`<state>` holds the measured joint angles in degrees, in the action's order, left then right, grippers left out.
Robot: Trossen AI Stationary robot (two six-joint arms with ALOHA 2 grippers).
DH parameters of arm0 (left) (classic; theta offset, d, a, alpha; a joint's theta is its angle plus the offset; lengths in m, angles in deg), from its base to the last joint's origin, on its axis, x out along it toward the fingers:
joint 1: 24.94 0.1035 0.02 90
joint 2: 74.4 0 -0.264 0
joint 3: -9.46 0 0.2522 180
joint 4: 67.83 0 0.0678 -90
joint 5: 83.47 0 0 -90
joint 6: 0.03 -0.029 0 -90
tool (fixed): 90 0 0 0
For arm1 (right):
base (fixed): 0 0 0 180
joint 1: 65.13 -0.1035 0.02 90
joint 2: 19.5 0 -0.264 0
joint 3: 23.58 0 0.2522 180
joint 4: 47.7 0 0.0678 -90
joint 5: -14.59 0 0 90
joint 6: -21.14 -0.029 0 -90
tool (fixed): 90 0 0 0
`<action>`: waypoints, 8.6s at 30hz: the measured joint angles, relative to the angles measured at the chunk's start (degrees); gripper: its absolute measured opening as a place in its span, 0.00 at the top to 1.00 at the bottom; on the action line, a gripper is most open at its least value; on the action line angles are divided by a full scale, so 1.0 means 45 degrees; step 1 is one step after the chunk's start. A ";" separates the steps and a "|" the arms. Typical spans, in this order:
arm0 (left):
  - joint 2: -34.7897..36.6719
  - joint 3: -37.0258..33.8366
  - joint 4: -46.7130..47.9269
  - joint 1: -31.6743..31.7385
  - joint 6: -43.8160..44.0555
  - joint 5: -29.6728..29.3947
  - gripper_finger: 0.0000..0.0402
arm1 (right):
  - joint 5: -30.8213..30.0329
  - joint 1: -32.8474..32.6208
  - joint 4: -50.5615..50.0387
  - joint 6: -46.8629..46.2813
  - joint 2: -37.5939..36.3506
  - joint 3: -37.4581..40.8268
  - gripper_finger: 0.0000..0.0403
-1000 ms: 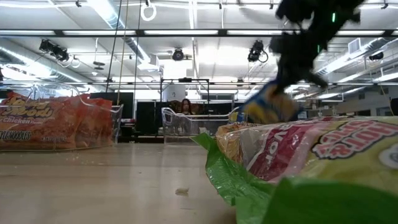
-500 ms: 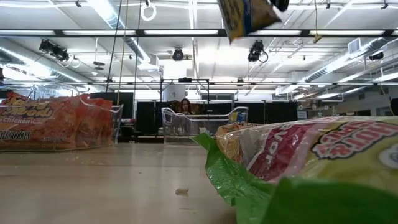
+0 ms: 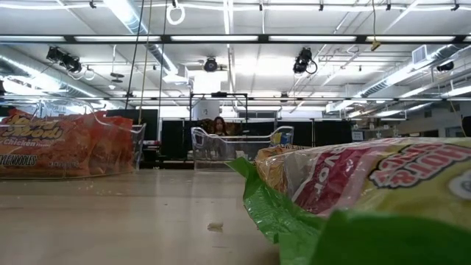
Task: Sort Maruchan noodles
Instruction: Put the blue noodles into the middle transparent bin
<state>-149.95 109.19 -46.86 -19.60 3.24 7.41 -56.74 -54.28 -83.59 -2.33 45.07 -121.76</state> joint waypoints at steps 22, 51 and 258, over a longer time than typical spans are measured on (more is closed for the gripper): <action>-0.2895 -0.0015 -0.3713 0.0236 -0.0524 0.0872 0.22 | -0.0126 -0.0292 0.1272 -0.0661 0.0005 0.0000 0.99; -0.2175 -0.0019 -0.0948 0.1410 -0.1224 0.1968 0.56 | -0.2676 0.0281 0.0426 0.1110 -0.0786 0.0015 0.65; -0.9945 0.3716 1.1506 0.5555 1.5737 -0.2067 0.63 | -0.4132 0.2757 -0.6975 0.7022 0.0155 0.0010 0.58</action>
<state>-194.71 125.91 4.92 5.40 74.06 -1.89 -75.34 -41.87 -114.98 29.27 45.77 -121.72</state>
